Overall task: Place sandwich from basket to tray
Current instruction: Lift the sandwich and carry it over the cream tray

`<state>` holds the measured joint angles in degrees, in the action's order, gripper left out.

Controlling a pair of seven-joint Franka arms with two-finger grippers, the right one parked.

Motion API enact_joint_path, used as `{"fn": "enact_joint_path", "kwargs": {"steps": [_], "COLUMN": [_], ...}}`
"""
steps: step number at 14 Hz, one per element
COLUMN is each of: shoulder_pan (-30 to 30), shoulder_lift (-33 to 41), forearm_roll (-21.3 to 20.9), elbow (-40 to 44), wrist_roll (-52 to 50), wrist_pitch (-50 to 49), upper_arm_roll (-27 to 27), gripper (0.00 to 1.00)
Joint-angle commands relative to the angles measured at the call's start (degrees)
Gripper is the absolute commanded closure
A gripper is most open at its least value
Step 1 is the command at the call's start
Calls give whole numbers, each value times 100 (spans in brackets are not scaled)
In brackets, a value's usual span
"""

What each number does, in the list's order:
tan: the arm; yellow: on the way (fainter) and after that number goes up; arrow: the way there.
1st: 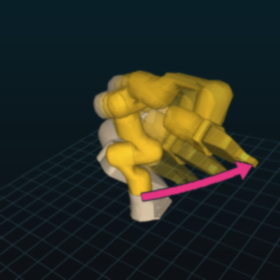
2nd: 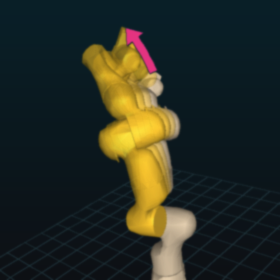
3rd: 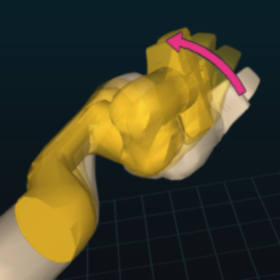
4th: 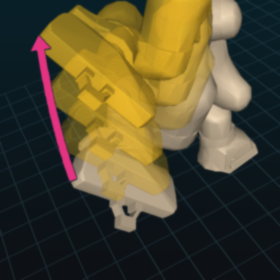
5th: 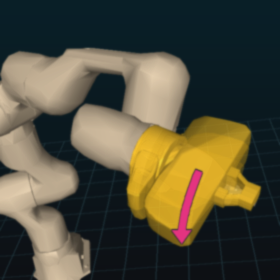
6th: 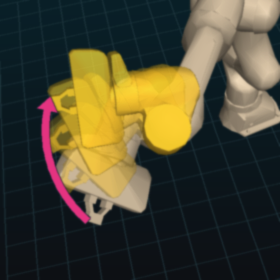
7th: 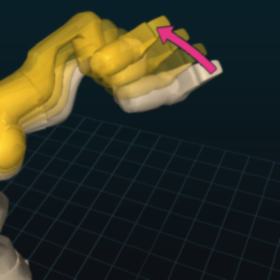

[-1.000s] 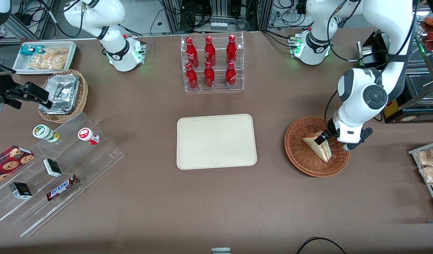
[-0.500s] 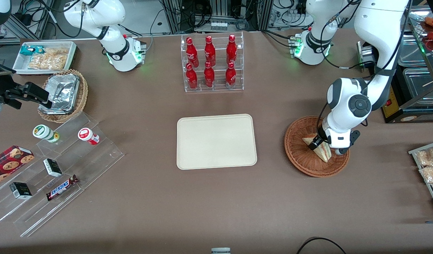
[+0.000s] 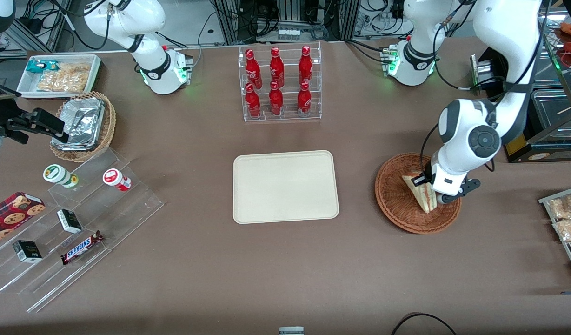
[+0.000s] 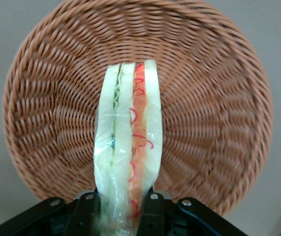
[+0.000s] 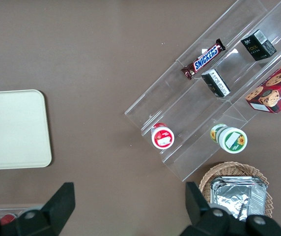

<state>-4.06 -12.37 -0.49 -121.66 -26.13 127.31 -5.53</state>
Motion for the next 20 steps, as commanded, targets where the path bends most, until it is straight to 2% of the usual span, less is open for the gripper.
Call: {"fn": "enact_joint_path", "kwargs": {"steps": [1, 3, 7, 15, 20], "shoulder_pan": [-279, -594, -1254, -2660, -3267], "shoulder_lift": [-195, -239, -528, -2189, -2998], "forearm_roll": [-57, -48, -21, 5, -56], "elbow": [852, 1055, 1301, 3146, 4228], "wrist_roll": [1222, 988, 259, -1700, -2642], "wrist_pitch": [-889, -997, -936, -927, -962], "upper_arm_roll": [-36, -45, -54, -54, -36], "gripper": [94, 93, 100, 100, 100]}}
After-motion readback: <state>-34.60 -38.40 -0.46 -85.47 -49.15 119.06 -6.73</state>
